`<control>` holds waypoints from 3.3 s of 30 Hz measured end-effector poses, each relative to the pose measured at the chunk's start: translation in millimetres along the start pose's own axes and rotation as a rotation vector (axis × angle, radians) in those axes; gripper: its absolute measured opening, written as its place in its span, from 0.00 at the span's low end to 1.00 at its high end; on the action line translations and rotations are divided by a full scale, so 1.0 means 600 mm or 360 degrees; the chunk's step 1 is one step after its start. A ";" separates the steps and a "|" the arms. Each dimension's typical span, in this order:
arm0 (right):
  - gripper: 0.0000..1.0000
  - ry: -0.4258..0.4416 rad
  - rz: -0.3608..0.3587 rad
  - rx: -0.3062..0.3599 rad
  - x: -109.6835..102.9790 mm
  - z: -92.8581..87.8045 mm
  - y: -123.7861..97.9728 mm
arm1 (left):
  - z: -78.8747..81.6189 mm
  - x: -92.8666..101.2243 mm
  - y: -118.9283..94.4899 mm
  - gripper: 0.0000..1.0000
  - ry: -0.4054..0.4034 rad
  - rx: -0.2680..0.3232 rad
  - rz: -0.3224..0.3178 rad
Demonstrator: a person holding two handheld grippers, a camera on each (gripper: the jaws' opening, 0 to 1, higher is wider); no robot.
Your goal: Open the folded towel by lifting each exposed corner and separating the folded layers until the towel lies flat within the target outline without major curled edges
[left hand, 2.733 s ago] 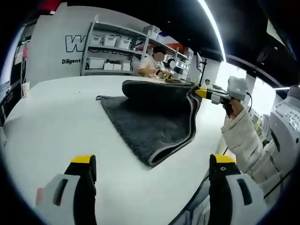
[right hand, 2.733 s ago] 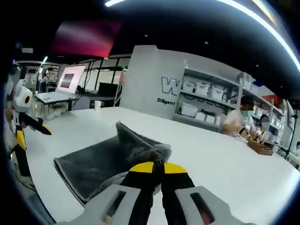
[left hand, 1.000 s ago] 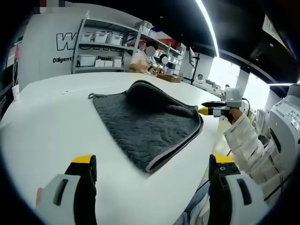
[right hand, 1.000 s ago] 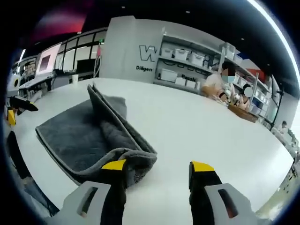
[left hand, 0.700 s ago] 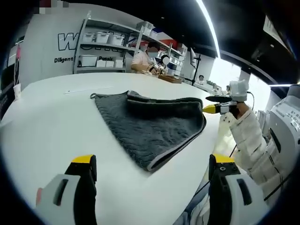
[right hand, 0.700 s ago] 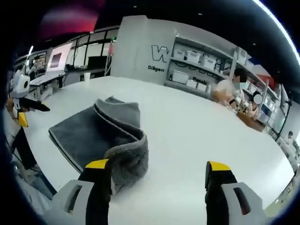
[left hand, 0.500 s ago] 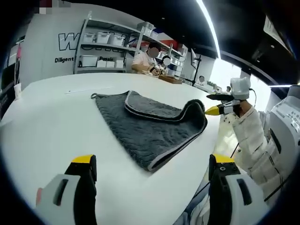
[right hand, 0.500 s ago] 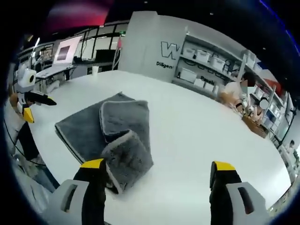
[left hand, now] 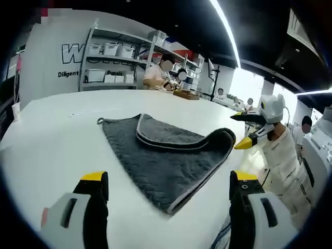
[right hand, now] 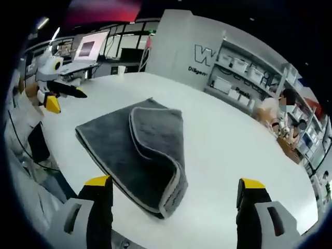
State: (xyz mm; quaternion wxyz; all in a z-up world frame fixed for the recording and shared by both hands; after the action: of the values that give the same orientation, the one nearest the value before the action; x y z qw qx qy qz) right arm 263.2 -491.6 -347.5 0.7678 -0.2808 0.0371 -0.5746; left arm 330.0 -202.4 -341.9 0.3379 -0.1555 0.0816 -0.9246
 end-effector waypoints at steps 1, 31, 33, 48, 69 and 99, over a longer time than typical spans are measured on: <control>0.99 0.0002 0.0005 -0.0004 -0.001 -0.002 0.002 | 0.011 -0.002 0.012 0.93 -0.0015 0.0037 -0.0016; 0.96 0.0085 0.0019 0.0000 0.001 -0.033 0.002 | -0.002 -0.062 0.246 0.53 -0.0168 -0.0109 -0.0009; 0.96 0.0095 0.0011 0.0006 0.003 -0.035 0.001 | -0.010 -0.068 0.255 0.51 -0.0172 -0.0140 0.0009; 0.95 0.0106 0.0012 0.0005 0.006 -0.040 0.001 | -0.023 -0.083 0.272 0.16 -0.0207 -0.0129 0.0027; 0.78 -0.0098 0.0091 0.0369 -0.059 0.081 0.055 | 0.064 -0.035 0.285 0.05 -0.0279 0.0048 -0.0150; 0.00 -0.0285 0.0033 0.0401 -0.122 0.119 0.233 | 0.105 -0.004 0.291 0.05 -0.0338 0.0147 -0.0277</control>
State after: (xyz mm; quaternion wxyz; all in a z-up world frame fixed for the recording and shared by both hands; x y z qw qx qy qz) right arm 385.9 -372.3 -373.2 0.8032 -0.2319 -0.1009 -0.5394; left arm 458.2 -336.1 -328.1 0.2700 -0.2432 -0.0109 -0.9316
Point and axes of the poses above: the point that each gripper's makers call its tool centre point, and the gripper's own axes: y roughly forward along the fingers, x roughly to its right, z roughly out of its top, the point moved 3 cm from there along -y, roughly backward along the fingers, and after that the axes turned 6 degrees about x, right-handed, at the moved point
